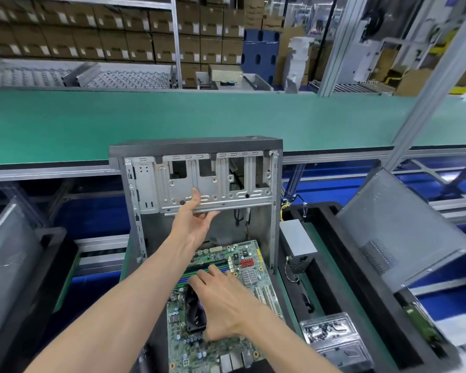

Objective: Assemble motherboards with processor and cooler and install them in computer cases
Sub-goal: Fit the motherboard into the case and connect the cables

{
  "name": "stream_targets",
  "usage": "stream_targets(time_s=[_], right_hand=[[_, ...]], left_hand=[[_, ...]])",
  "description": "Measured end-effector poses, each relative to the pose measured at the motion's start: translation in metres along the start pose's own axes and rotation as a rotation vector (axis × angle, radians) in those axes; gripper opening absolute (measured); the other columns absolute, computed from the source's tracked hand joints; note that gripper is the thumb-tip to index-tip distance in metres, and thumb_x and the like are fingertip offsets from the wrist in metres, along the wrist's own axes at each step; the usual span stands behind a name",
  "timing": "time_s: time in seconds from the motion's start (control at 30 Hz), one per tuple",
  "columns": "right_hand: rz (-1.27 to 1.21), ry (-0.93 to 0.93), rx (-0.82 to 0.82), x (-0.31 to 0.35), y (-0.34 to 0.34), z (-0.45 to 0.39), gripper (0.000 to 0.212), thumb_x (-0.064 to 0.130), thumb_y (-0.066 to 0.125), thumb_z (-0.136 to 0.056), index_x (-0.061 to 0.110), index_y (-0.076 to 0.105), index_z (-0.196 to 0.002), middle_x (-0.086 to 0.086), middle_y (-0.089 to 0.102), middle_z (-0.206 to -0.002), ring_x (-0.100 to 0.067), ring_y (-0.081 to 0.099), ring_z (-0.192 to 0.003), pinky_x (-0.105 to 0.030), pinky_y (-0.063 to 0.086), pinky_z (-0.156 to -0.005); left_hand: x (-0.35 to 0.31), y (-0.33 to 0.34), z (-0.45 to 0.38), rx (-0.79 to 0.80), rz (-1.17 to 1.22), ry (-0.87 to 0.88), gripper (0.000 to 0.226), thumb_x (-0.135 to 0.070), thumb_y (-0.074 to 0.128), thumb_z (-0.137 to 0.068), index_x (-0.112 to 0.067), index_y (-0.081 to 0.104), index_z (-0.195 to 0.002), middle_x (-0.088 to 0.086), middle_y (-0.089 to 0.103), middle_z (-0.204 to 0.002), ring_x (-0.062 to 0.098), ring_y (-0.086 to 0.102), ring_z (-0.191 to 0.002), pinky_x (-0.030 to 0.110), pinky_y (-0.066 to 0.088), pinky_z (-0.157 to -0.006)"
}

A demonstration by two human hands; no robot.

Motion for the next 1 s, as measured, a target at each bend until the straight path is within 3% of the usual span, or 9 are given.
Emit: stream_targets(time_s=[0.23,0.33,0.43,0.47,0.57,0.67,0.87,0.93,1.0], right_hand=[[-0.04,-0.007,0.009,-0.006,-0.015,0.009,0.072,0.031,0.088,-0.057,0.011,0.044,-0.111,0.0,0.037,-0.091,-0.019,0.033,-0.086,-0.041,0.045,-0.066],[-0.044,0.011,0.037,-0.013,-0.022,0.012,0.072,0.036,0.089,-0.058,0.011,0.045,-0.11,0.001,0.039,-0.088,-0.02,0.038,-0.087,-0.048,0.054,-0.073],[-0.057,0.033,0.07,-0.021,-0.031,0.016,0.073,0.038,0.092,-0.055,0.011,0.045,-0.105,0.002,0.04,-0.085,-0.022,0.041,-0.084,-0.047,0.053,-0.071],[-0.068,0.045,0.083,-0.024,-0.034,0.017,0.074,0.038,0.092,-0.054,0.011,0.045,-0.105,0.003,0.04,-0.085,-0.021,0.041,-0.082,-0.044,0.05,-0.067],[-0.103,0.086,0.136,-0.033,-0.041,0.018,0.073,0.041,0.094,-0.053,0.012,0.044,-0.098,0.0,0.049,-0.084,-0.021,0.045,-0.076,-0.041,0.046,-0.059],[-0.139,0.109,0.209,-0.04,-0.042,0.019,0.076,0.042,0.095,-0.055,0.01,0.047,-0.106,-0.005,0.058,-0.09,-0.024,0.054,-0.079,-0.044,0.054,-0.066],[-0.234,0.129,0.242,-0.052,-0.039,0.017,0.092,0.033,0.096,-0.053,0.014,0.048,-0.129,-0.003,0.063,-0.087,-0.023,0.058,-0.085,-0.043,0.058,-0.075],[-0.277,0.142,0.25,-0.058,-0.037,0.014,0.095,0.032,0.097,-0.054,0.016,0.047,-0.133,-0.001,0.061,-0.084,-0.016,0.054,-0.078,-0.038,0.054,-0.066],[-0.316,0.164,0.26,-0.065,-0.035,0.009,0.096,0.032,0.097,-0.054,0.015,0.047,-0.134,0.003,0.054,-0.078,-0.006,0.044,-0.07,-0.033,0.046,-0.057]], left_hand=[[0.018,0.017,-0.004,-0.032,-0.021,-0.057,0.01,-0.017,0.071,-0.089,-0.008,0.068,-0.09,0.005,0.076,-0.079,0.026,0.068,-0.096,0.057,0.055,-0.089],[0.027,0.02,-0.003,-0.074,-0.044,-0.086,0.013,-0.018,0.072,-0.089,-0.006,0.068,-0.094,0.012,0.07,-0.104,0.03,0.066,-0.104,0.056,0.057,-0.079],[0.035,0.019,-0.003,-0.128,-0.061,-0.104,0.021,-0.019,0.074,-0.088,-0.004,0.065,-0.101,0.016,0.063,-0.12,0.034,0.062,-0.115,0.053,0.06,-0.067],[0.038,0.018,-0.004,-0.143,-0.053,-0.106,0.026,-0.018,0.074,-0.088,-0.003,0.063,-0.107,0.017,0.06,-0.126,0.036,0.059,-0.121,0.054,0.06,-0.068],[0.045,0.011,-0.006,-0.186,-0.05,-0.104,0.045,-0.019,0.073,-0.089,0.0,0.056,-0.126,0.019,0.045,-0.142,0.039,0.046,-0.134,0.059,0.055,-0.09],[0.053,0.0,-0.008,-0.198,-0.037,-0.103,0.042,-0.02,0.069,-0.093,0.001,0.054,-0.127,0.019,0.053,-0.138,0.036,0.054,-0.125,0.06,0.052,-0.094],[0.066,-0.025,-0.009,-0.253,-0.004,-0.137,0.044,-0.012,0.057,-0.101,0.002,0.043,-0.14,0.024,0.045,-0.14,0.04,0.045,-0.133,0.067,0.041,-0.104],[0.068,-0.029,-0.01,-0.266,0.001,-0.157,0.04,-0.009,0.048,-0.105,0.004,0.041,-0.142,0.026,0.049,-0.134,0.043,0.047,-0.13,0.069,0.038,-0.104],[0.068,-0.035,-0.012,-0.307,0.03,-0.163,0.044,-0.008,0.042,-0.106,0.003,0.033,-0.148,0.026,0.037,-0.148,0.045,0.038,-0.139,0.069,0.033,-0.107]])
Point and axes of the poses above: each hand's wrist, its own z-axis away from the middle knuckle, its own y-axis out of the palm, x = y × z, the point moved 9 cm from there along -z, towards the middle knuckle
